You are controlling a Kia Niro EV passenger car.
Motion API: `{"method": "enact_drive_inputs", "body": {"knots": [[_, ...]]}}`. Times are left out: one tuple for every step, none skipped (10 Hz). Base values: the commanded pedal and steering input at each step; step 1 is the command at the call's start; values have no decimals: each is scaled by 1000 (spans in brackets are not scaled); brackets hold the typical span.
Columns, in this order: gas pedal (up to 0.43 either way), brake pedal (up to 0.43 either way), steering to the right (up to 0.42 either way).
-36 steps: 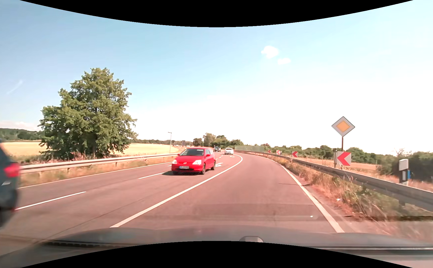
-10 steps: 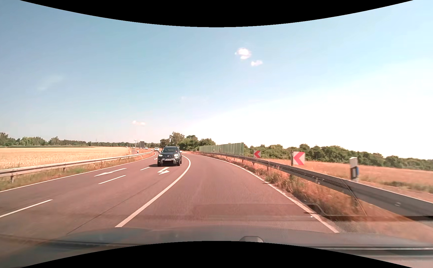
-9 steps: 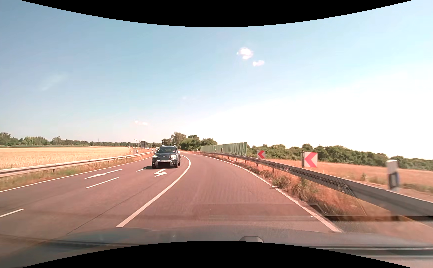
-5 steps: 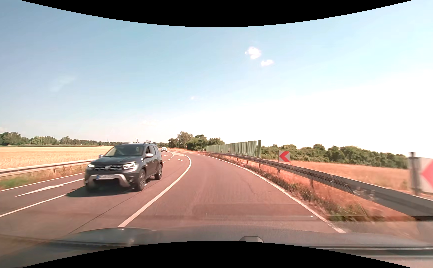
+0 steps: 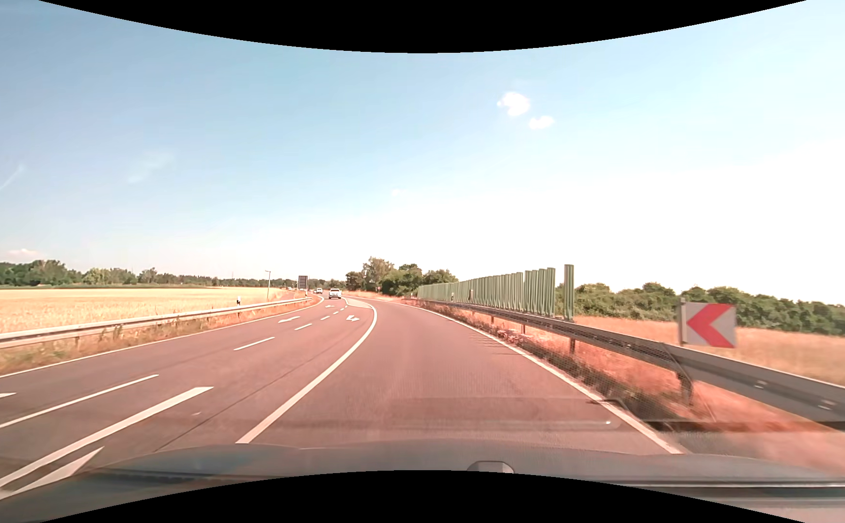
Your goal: Follow the waypoints while adhering to traffic rules and regulations
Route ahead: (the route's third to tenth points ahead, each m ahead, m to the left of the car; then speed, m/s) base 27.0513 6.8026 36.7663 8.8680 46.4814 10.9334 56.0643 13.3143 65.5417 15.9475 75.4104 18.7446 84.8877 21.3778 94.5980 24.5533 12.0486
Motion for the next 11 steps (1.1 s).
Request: {"method": "enact_drive_inputs", "body": {"knots": [[280, 0, -42], [280, 0, -42], [280, 0, -41], [280, 0, -40], [280, 0, -40], [280, 0, -40], [280, 0, -39], [268, 0, -36], [268, 0, -34], [260, 0, -34], [260, 0, -34]]}}
